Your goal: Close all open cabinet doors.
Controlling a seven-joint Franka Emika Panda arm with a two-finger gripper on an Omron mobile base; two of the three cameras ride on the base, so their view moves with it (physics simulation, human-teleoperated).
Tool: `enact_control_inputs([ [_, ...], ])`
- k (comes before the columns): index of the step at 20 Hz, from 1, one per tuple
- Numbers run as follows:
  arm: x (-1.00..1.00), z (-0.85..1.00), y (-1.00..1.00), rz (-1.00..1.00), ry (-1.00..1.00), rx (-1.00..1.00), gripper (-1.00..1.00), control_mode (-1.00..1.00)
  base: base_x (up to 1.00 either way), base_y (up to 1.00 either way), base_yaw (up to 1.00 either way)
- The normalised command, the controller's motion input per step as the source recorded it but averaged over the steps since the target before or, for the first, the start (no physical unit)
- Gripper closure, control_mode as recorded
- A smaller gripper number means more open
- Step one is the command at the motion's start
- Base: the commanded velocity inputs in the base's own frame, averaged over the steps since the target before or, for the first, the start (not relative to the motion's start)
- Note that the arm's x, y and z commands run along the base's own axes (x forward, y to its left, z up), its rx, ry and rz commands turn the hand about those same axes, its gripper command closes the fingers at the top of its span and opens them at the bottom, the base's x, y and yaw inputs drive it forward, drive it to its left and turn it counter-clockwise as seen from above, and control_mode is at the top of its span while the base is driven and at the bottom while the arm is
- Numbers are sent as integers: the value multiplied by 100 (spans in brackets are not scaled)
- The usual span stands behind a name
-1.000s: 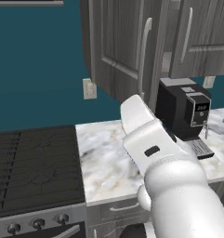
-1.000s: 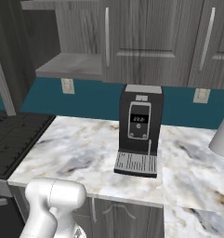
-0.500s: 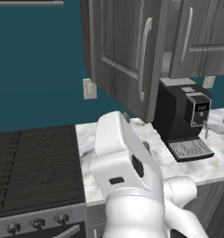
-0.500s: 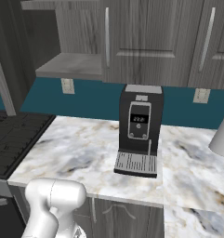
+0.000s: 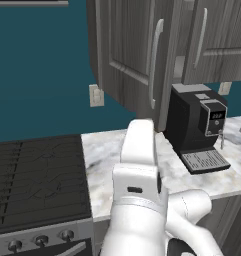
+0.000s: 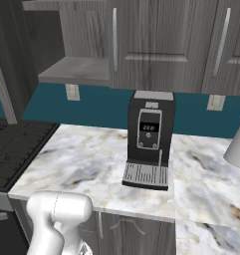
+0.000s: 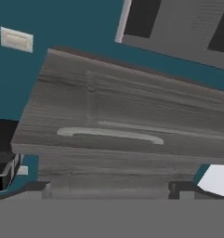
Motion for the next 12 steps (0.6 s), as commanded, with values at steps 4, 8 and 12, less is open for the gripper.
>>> enact_control_inputs([
  [4, 62, 1, -19, 0, 5, 30, -100, -100, 0, 0, 0],
  [8, 98, 5, -1, 0, 28, 16, -100, -100, 0, 0, 0],
  [12, 100, 3, 0, 0, 38, 4, -100, -100, 0, 0, 0],
])
